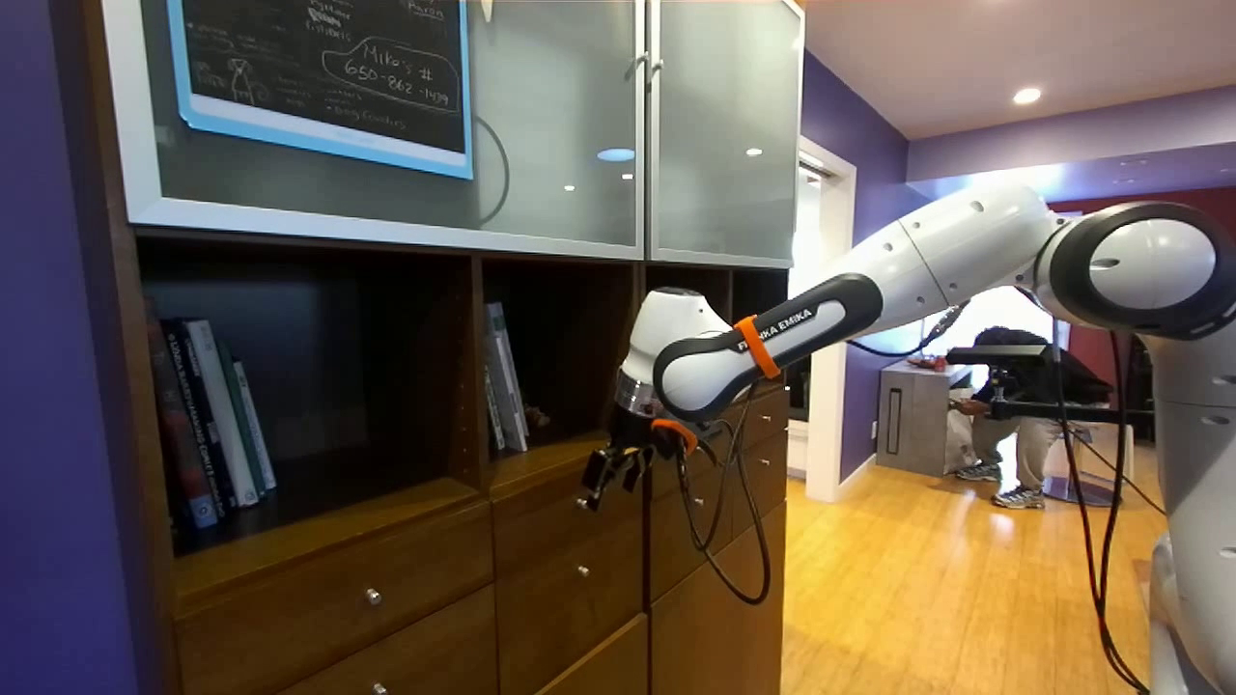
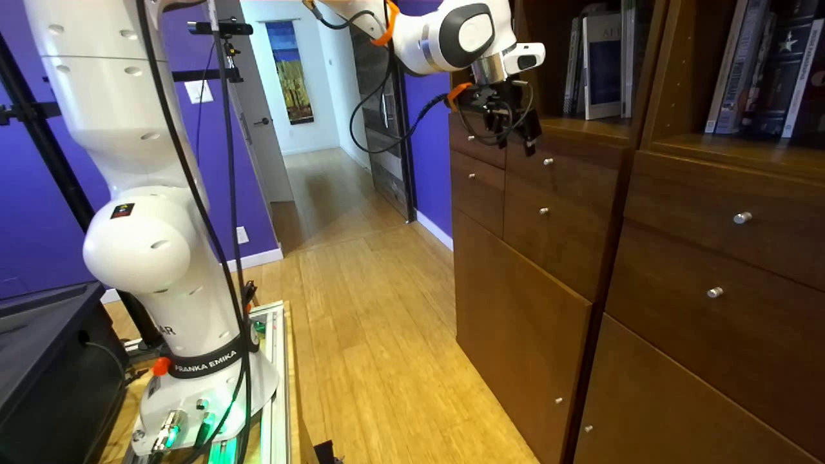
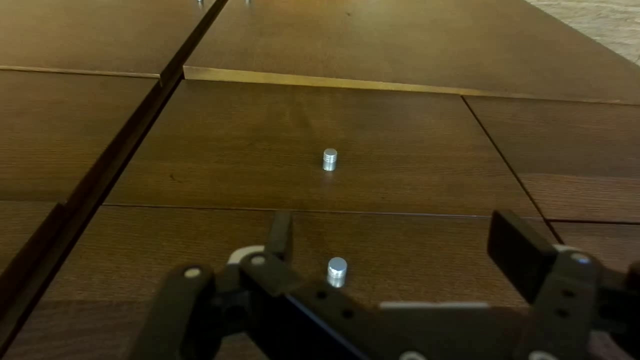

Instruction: Open the topmost drawer in the middle

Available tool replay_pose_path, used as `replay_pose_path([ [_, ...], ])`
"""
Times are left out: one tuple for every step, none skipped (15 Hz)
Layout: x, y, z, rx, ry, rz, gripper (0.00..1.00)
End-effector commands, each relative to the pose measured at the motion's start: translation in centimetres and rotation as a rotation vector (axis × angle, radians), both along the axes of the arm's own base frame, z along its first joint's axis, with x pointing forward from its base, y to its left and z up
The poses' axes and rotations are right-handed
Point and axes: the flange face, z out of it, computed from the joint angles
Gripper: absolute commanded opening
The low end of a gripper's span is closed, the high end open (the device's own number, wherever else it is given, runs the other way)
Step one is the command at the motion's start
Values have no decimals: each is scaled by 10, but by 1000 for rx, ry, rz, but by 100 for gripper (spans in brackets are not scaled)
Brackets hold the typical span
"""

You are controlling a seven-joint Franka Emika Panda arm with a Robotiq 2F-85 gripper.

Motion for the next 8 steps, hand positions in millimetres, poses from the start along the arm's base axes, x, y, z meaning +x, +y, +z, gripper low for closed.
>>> replay_pose_path([
  [0,0,1,0,0,1,100],
  [6,0,-3,-1,-5,-16,100],
  [10,0,-6,5,2,-18,100],
  [14,-1,-10,10,5,-27,100],
  [17,-1,-13,12,6,-34,100],
  [21,-1,-16,14,3,-37,100],
  [24,0,-19,18,-2,-39,100],
  [28,0,-21,20,-8,-42,100],
])
